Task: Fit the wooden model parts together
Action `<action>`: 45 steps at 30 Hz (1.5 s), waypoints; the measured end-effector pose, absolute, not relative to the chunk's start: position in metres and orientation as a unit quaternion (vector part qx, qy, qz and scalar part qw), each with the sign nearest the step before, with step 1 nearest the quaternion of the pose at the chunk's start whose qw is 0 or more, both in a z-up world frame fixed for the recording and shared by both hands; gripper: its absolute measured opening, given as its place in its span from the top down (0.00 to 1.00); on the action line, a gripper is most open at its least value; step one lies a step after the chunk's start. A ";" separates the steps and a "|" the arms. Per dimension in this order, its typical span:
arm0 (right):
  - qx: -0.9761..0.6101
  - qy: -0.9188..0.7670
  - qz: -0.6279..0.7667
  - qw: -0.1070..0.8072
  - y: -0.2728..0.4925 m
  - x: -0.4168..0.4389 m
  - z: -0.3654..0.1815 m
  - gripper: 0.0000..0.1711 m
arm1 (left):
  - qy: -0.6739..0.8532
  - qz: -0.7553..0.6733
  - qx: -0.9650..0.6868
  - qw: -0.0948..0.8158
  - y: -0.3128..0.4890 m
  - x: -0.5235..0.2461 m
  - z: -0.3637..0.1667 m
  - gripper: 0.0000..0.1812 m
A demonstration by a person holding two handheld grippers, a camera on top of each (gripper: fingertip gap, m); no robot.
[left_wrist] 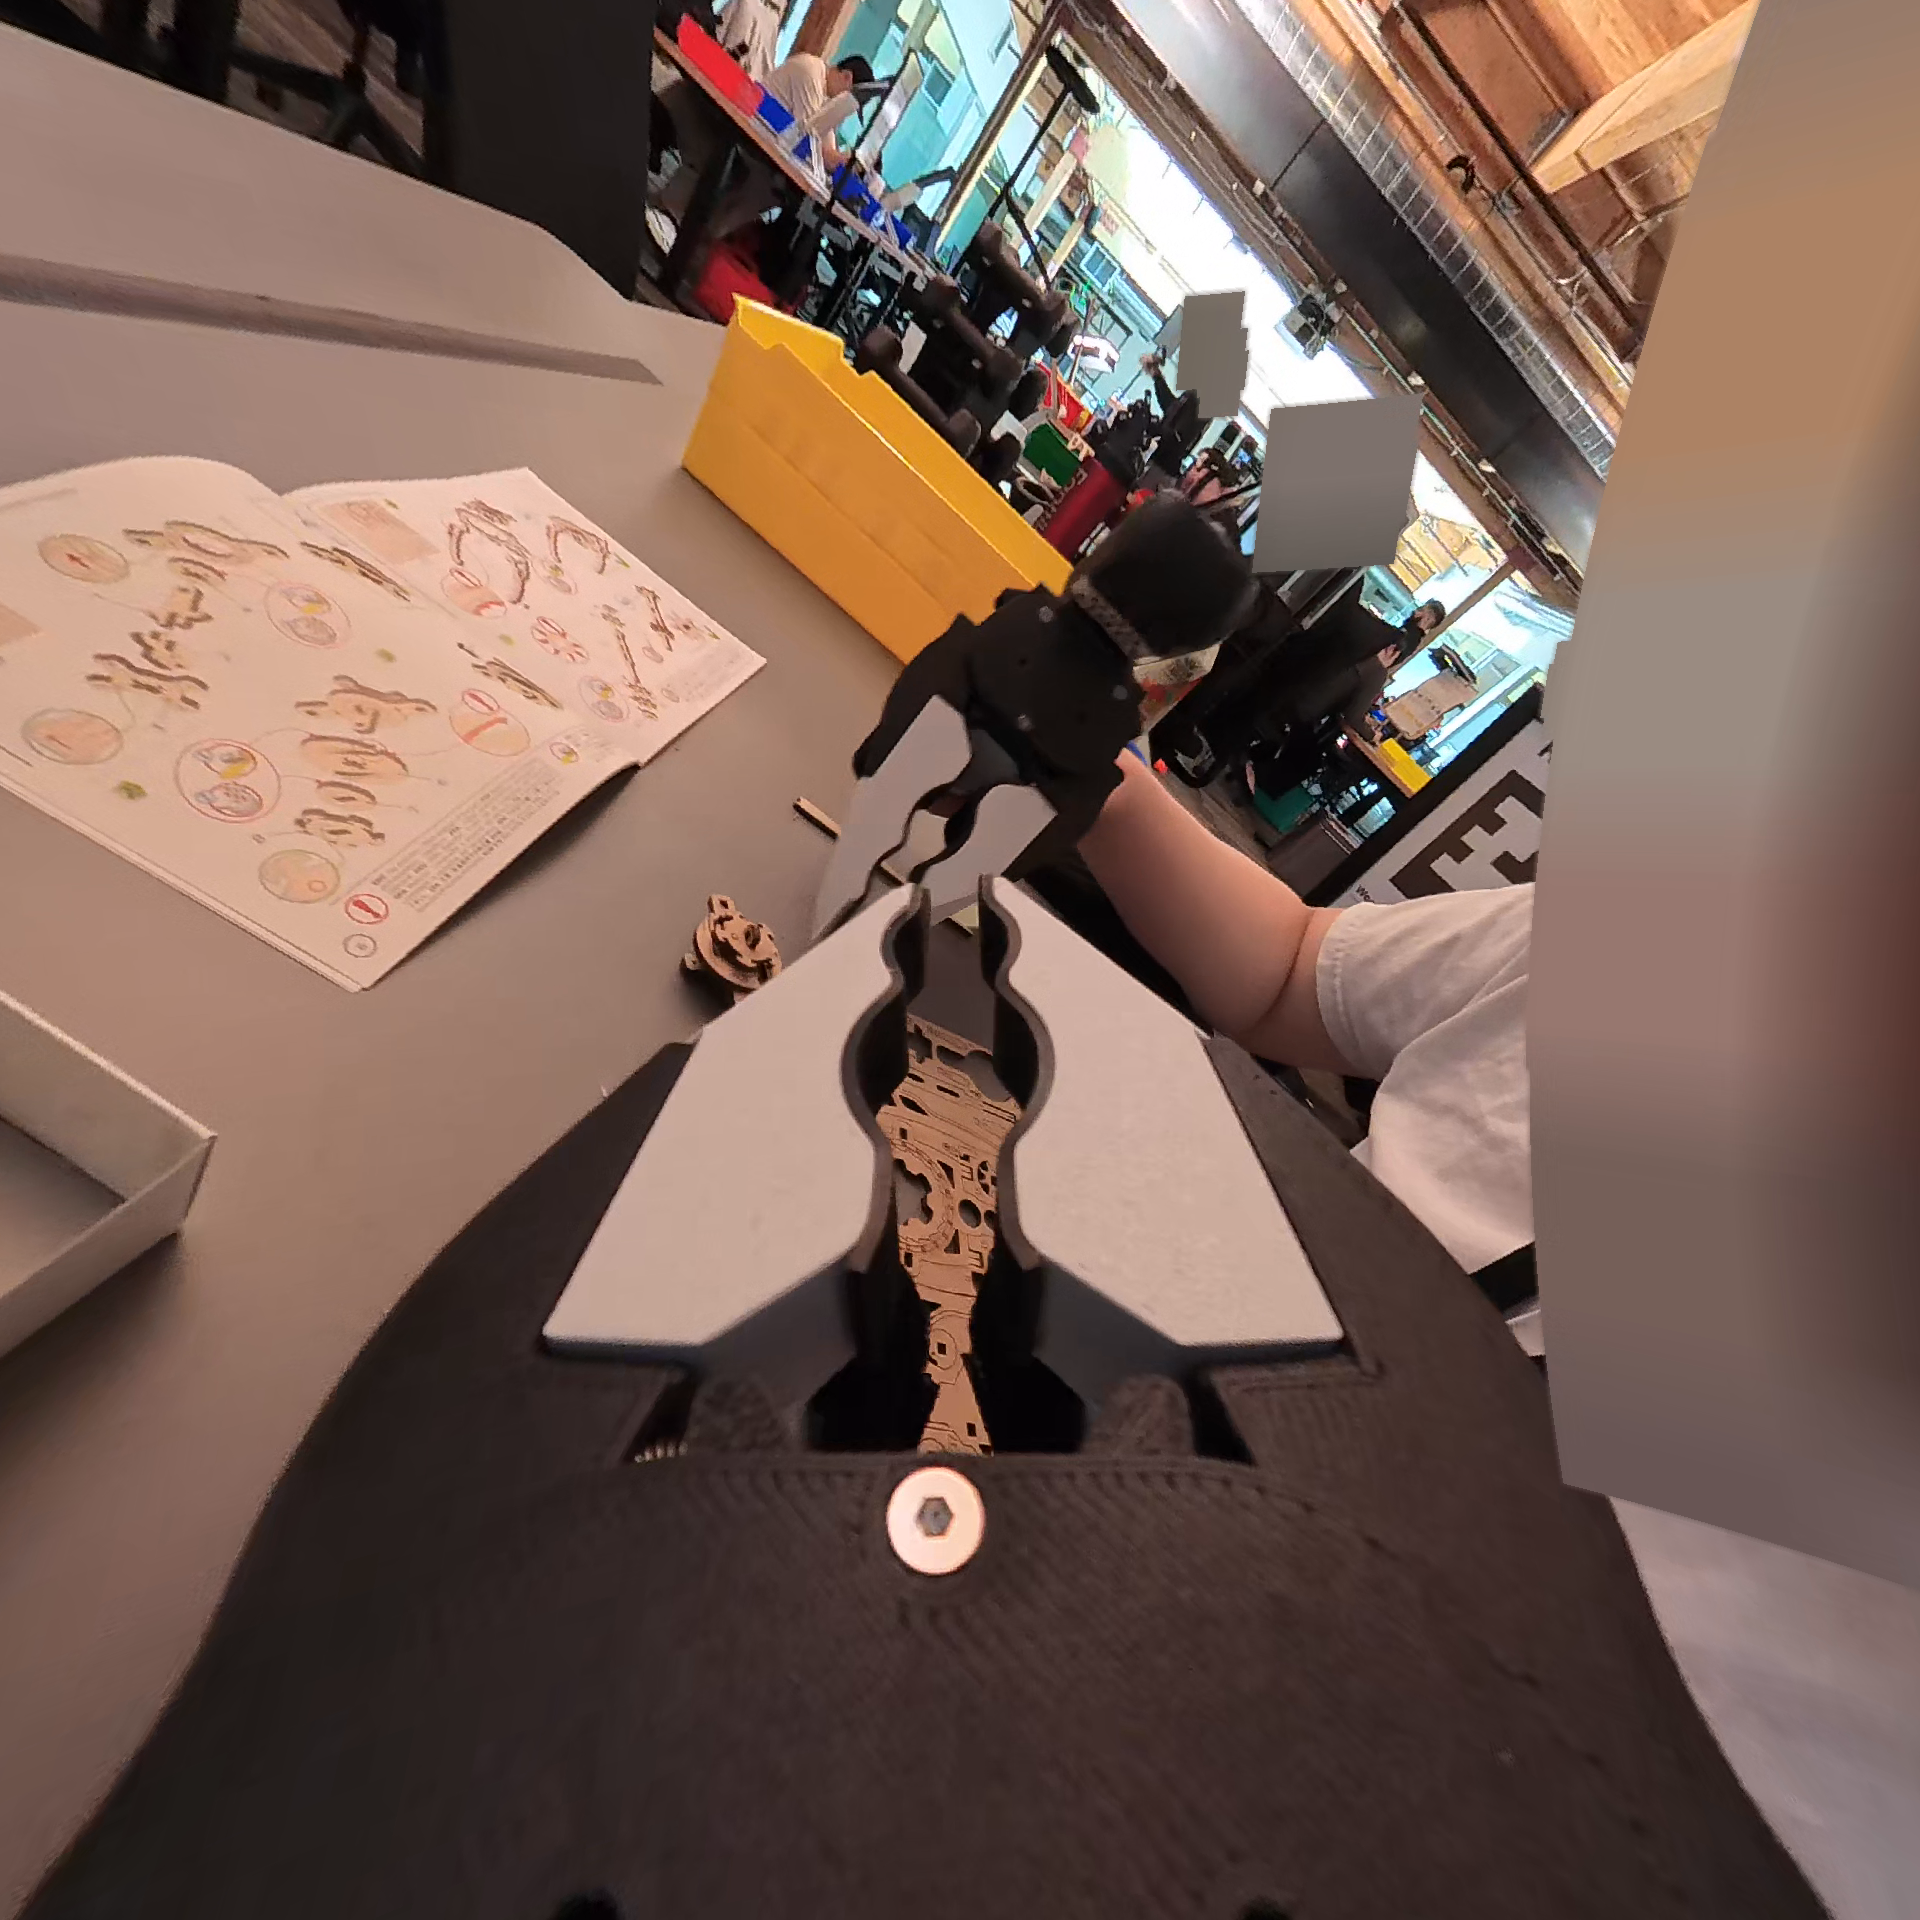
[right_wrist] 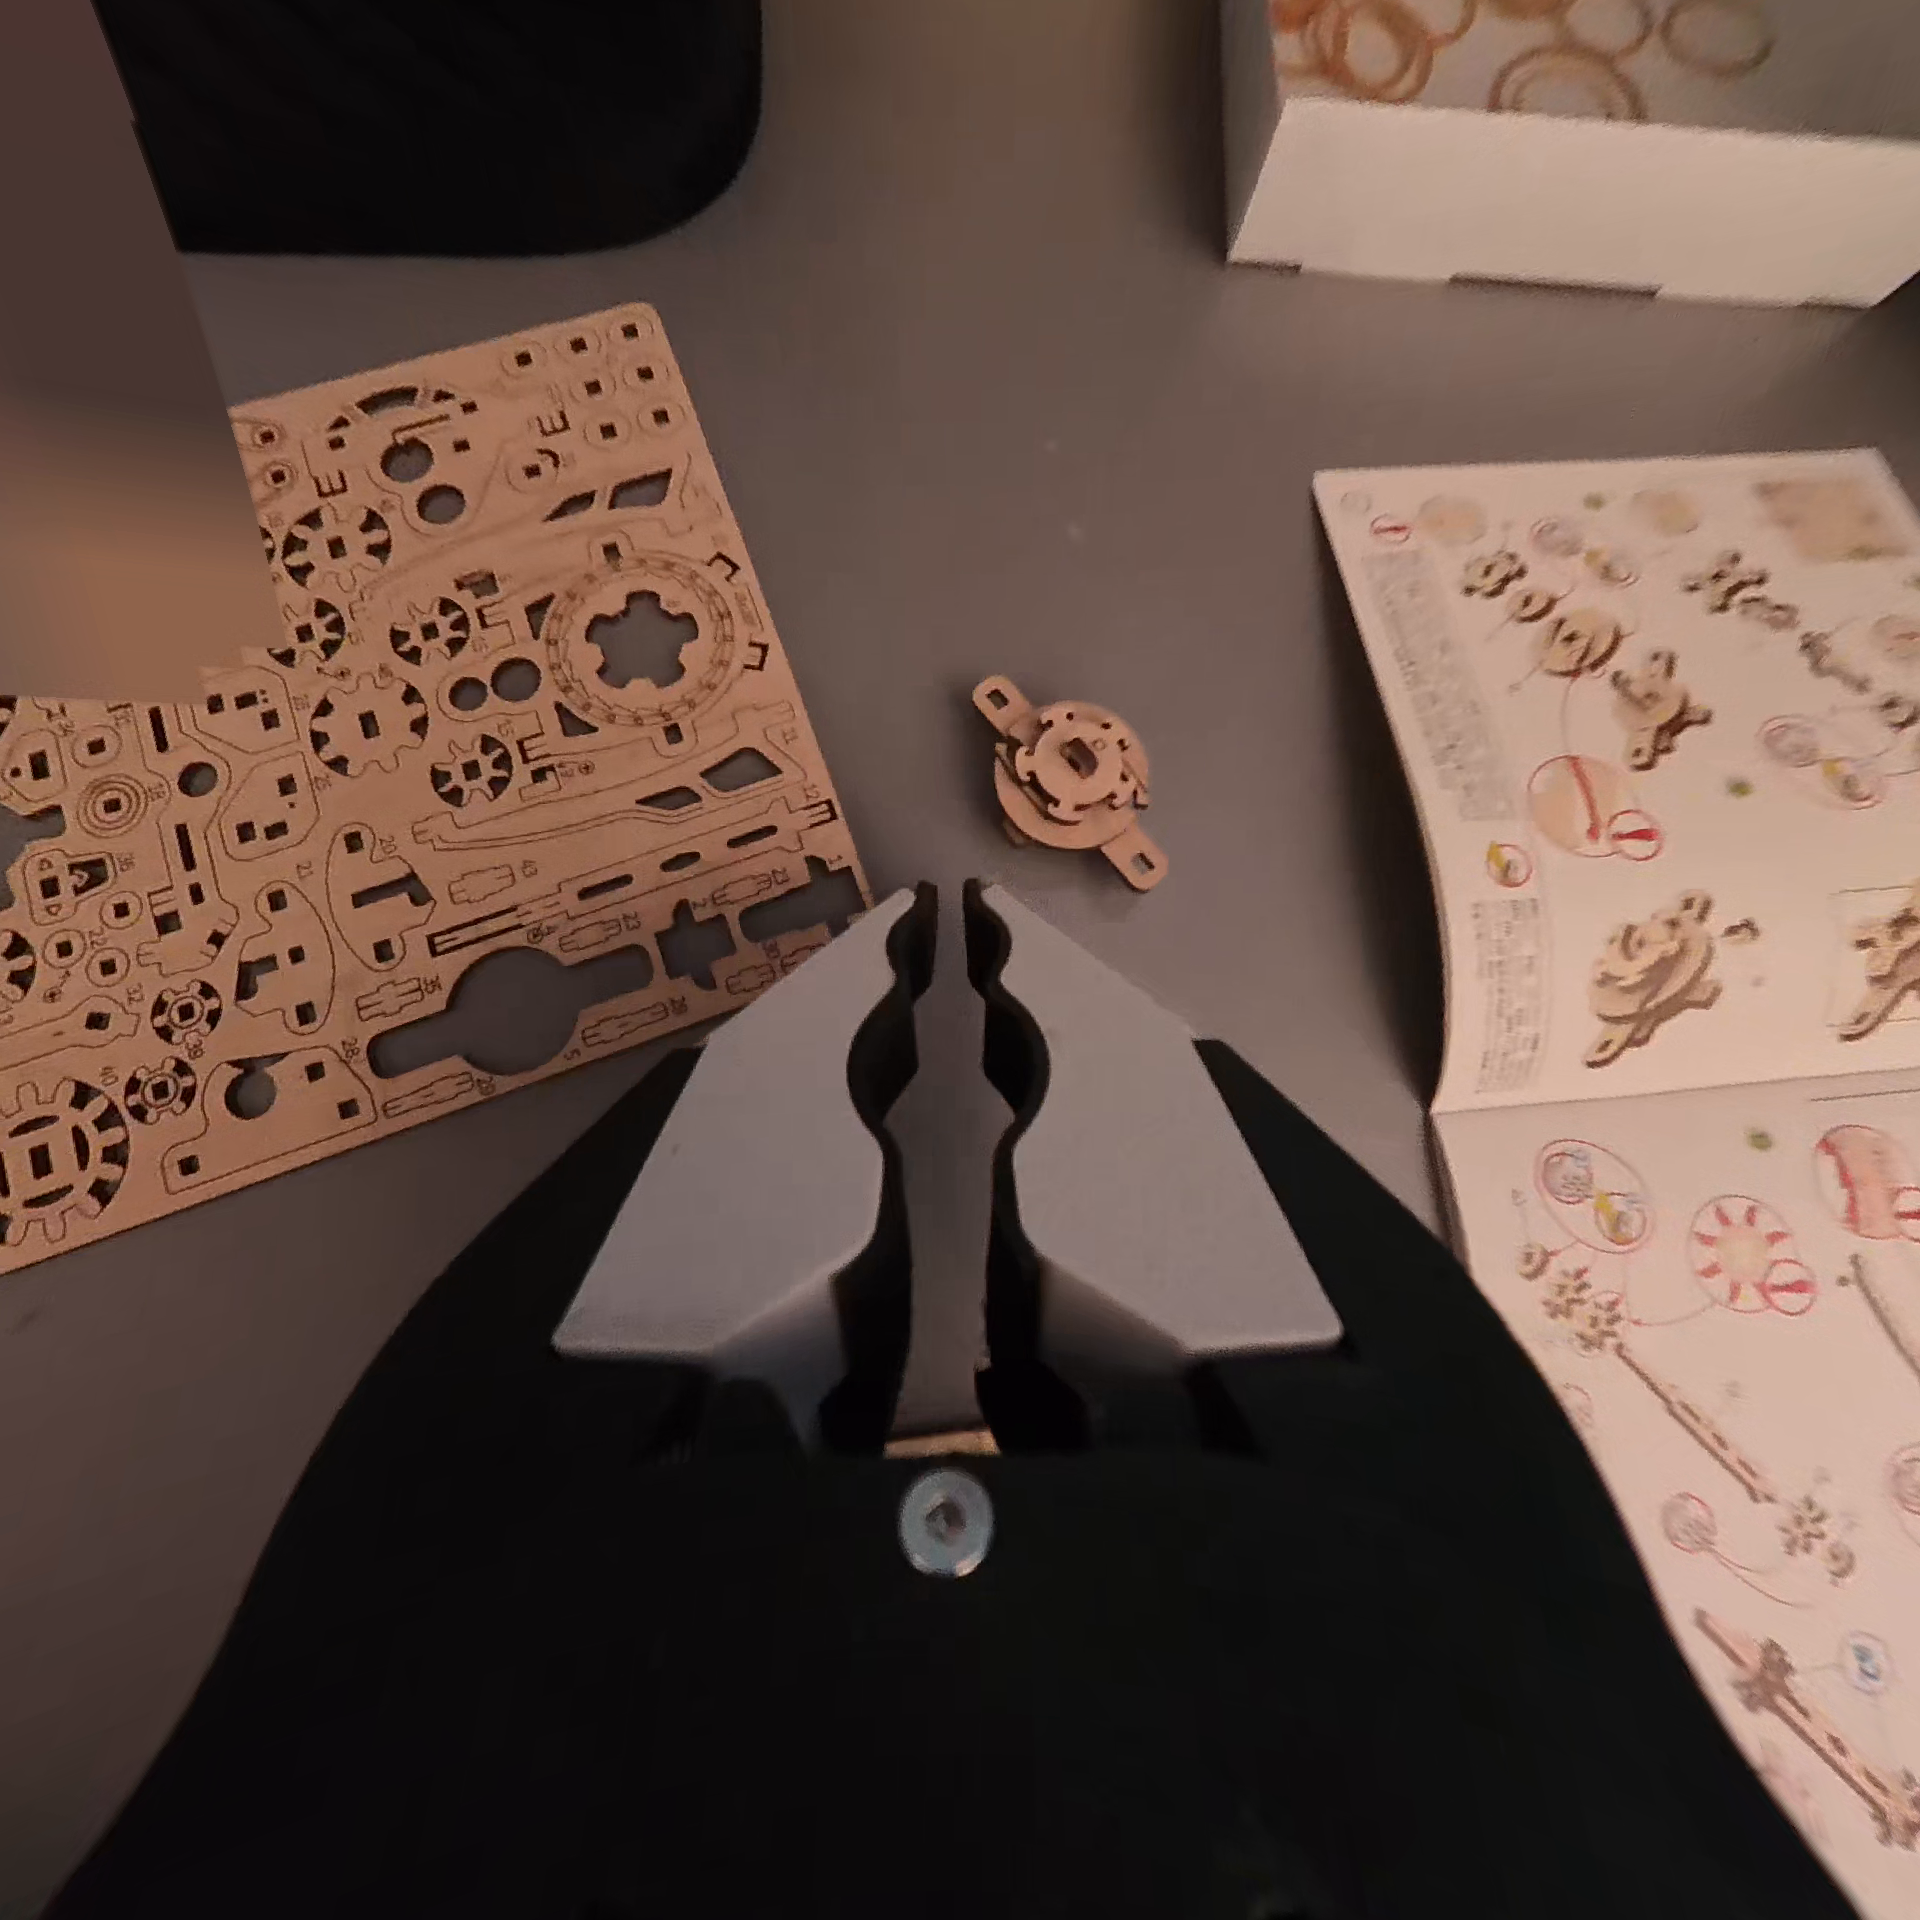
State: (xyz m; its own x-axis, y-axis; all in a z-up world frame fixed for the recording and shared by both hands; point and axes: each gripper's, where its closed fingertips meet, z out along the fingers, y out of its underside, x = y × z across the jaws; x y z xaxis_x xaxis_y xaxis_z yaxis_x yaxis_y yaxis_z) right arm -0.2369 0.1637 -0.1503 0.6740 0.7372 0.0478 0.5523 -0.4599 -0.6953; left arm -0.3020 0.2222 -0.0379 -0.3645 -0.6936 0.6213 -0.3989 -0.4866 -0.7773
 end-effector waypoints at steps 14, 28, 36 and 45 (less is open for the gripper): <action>-0.844 -0.352 0.138 0.380 0.189 -0.245 -0.155 0.94 | 0.505 -0.657 -0.552 0.096 0.213 -0.300 -0.044 0.96; -0.852 -0.319 0.093 0.405 0.186 -0.205 -0.139 0.90 | 0.489 -0.660 -0.562 0.102 0.223 -0.301 -0.041 0.96; -0.791 -0.355 0.153 0.473 0.201 -0.225 -0.118 0.72 | 0.478 -0.662 -0.566 0.114 0.233 -0.303 -0.038 0.96; -0.806 -0.381 0.169 0.419 0.217 -0.234 -0.141 0.70 | 0.489 -0.657 -0.567 0.092 0.224 -0.299 -0.047 0.96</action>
